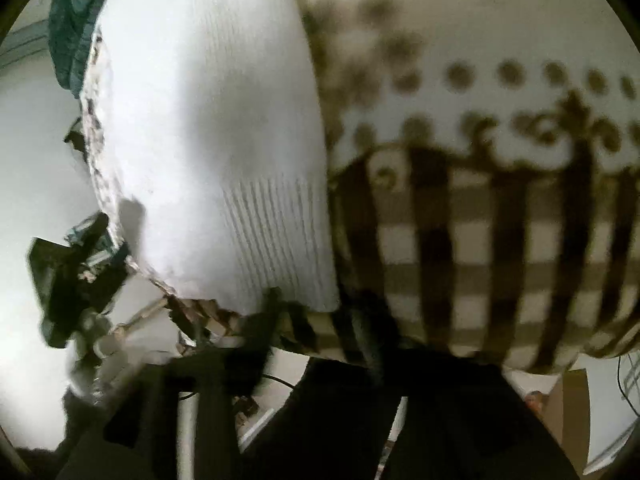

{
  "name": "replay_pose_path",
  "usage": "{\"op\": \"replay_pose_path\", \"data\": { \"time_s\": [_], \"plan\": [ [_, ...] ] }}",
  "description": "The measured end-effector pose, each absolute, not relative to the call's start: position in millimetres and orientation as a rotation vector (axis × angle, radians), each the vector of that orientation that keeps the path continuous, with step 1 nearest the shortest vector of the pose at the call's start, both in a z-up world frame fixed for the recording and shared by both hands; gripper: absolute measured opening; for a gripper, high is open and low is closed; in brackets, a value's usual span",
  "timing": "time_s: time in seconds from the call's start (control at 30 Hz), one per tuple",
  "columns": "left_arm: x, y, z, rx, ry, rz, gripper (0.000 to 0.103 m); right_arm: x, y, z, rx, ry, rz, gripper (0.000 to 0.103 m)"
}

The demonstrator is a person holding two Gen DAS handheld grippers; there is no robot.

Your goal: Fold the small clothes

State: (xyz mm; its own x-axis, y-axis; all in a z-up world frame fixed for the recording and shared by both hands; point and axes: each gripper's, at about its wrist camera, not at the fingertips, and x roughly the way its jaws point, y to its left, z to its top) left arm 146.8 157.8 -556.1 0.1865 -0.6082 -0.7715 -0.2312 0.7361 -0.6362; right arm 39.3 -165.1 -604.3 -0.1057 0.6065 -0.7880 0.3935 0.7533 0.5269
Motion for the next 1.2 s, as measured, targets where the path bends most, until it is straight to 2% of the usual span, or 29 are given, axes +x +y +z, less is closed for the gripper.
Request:
{"op": "replay_pose_path", "data": {
  "time_s": [0.13,0.27,0.3,0.33,0.37,0.4,0.5,0.57,0.6,0.63,0.77,0.97,1.2],
  "plan": [
    [168,138,-584,-0.725,1.462,-0.362,0.067,51,-173,-623,0.880,1.708,0.198,0.065],
    [172,127,-583,-0.650,1.472,-0.406,0.068,61,-168,-643,0.984,1.689,0.228,0.081],
    [170,125,-576,-0.634,1.465,-0.431,0.068,64,-165,-643,1.002,1.683,0.233,0.081],
    [168,123,-571,-0.621,1.461,-0.450,0.064,67,-160,-643,1.033,1.670,0.243,0.081],
    [168,120,-566,-0.621,1.457,-0.469,0.055,67,-157,-641,1.069,1.654,0.261,0.081],
    [166,117,-563,-0.620,1.463,-0.493,0.050,67,-155,-638,1.094,1.641,0.276,0.080],
    [160,103,-568,-0.593,1.504,-0.511,0.041,68,-144,-643,1.103,1.648,0.281,0.068],
    [161,95,-577,-0.610,1.544,-0.489,0.013,69,-144,-645,1.123,1.658,0.270,0.042],
    [160,93,-577,-0.633,1.549,-0.480,0.012,70,-140,-645,1.132,1.663,0.274,0.033],
    [160,93,-575,-0.637,1.545,-0.467,0.012,71,-136,-642,1.131,1.661,0.287,0.019],
    [157,100,-555,-0.744,1.513,-0.422,0.010,72,-126,-621,1.159,1.627,0.295,0.015],
    [181,111,-501,-0.944,1.407,-0.451,0.010,94,-120,-564,1.182,1.530,0.340,0.014],
    [293,93,-456,-1.043,1.222,-0.533,0.010,209,-143,-491,1.141,1.382,0.391,0.014]
  ]
}}
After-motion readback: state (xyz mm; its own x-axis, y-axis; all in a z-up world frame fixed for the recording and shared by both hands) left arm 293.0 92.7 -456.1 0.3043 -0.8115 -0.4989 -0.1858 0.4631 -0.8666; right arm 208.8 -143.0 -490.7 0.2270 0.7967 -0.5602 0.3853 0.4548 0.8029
